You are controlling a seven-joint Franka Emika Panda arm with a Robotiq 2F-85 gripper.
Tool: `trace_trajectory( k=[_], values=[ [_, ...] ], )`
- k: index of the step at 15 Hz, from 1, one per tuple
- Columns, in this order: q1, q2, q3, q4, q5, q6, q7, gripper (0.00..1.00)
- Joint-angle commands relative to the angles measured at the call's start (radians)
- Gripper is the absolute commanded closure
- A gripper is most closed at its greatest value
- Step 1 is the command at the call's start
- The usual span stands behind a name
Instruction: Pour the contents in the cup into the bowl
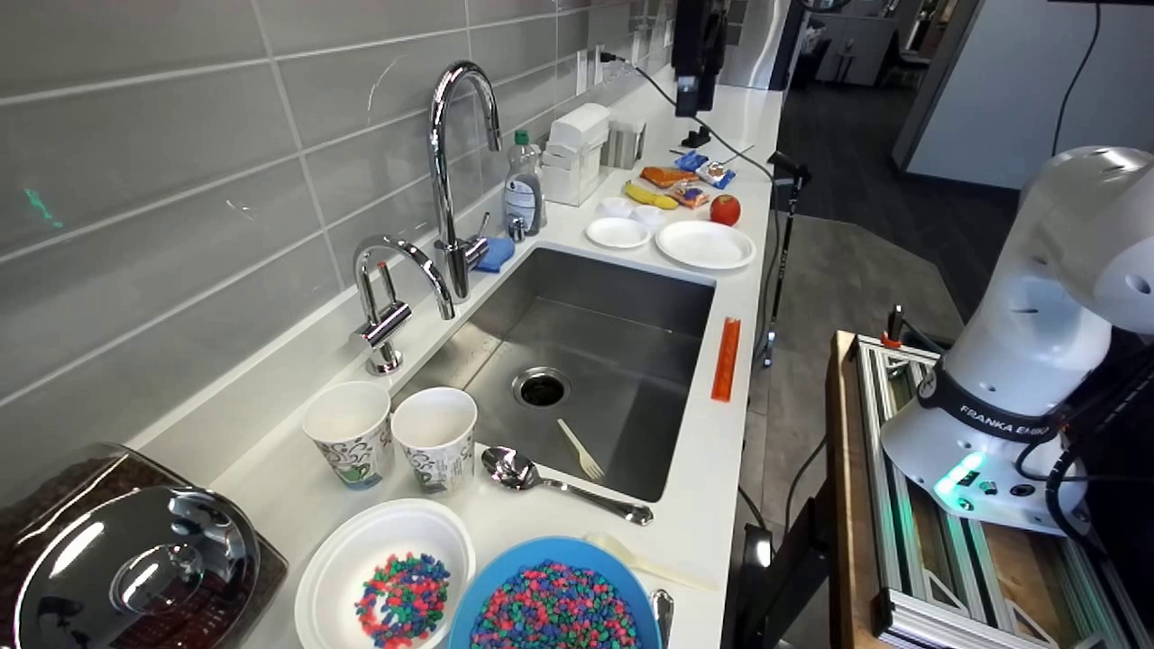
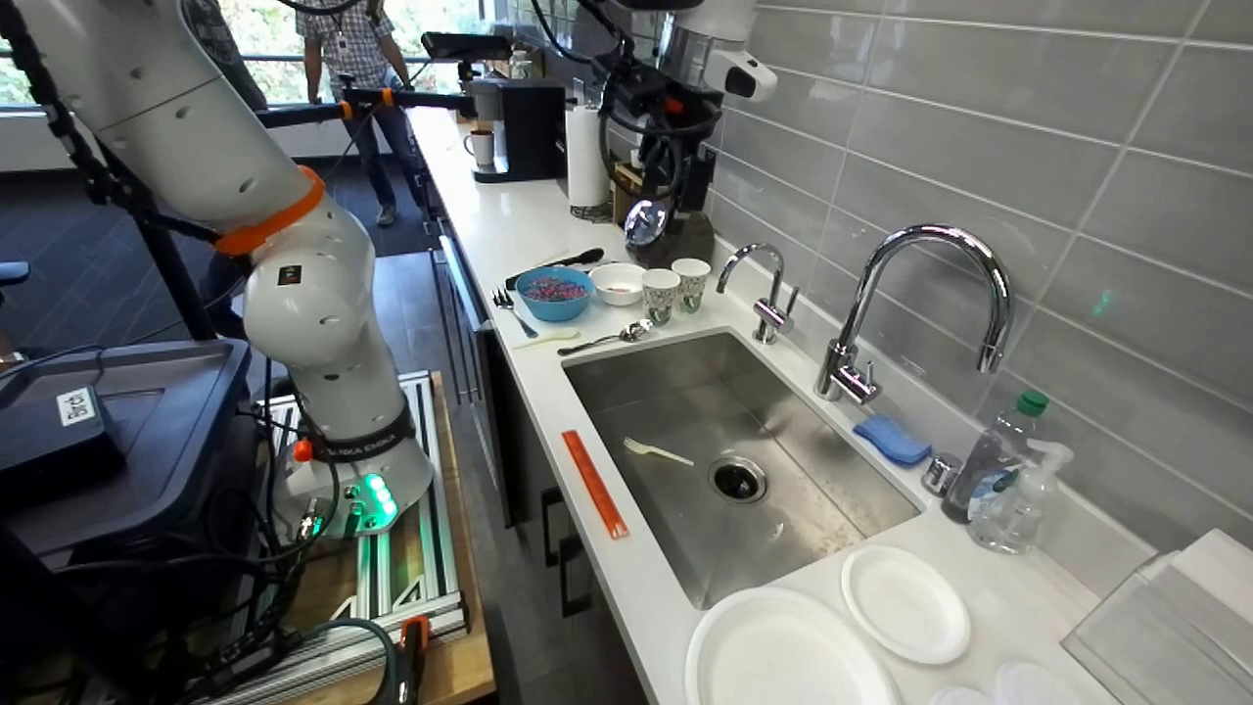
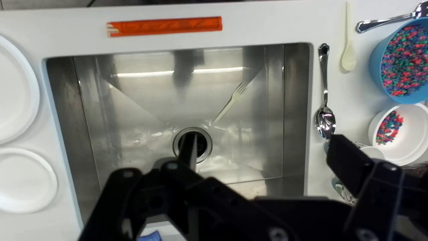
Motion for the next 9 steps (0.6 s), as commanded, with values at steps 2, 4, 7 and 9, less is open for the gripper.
trace_trajectory(
  k=[2,4,7,9],
  values=[
    [0.042,0.049,0.083,-0.085,-0.008,0.272,0.049,0.00],
    [0.055,0.091,0.108,-0.095,-0.014,0.376,0.066,0.00],
    [0.082,0.155,0.141,-0.096,-0.003,0.489,0.085,0.00],
    [0.102,0.202,0.162,-0.095,-0.003,0.543,0.092,0.00]
  ],
)
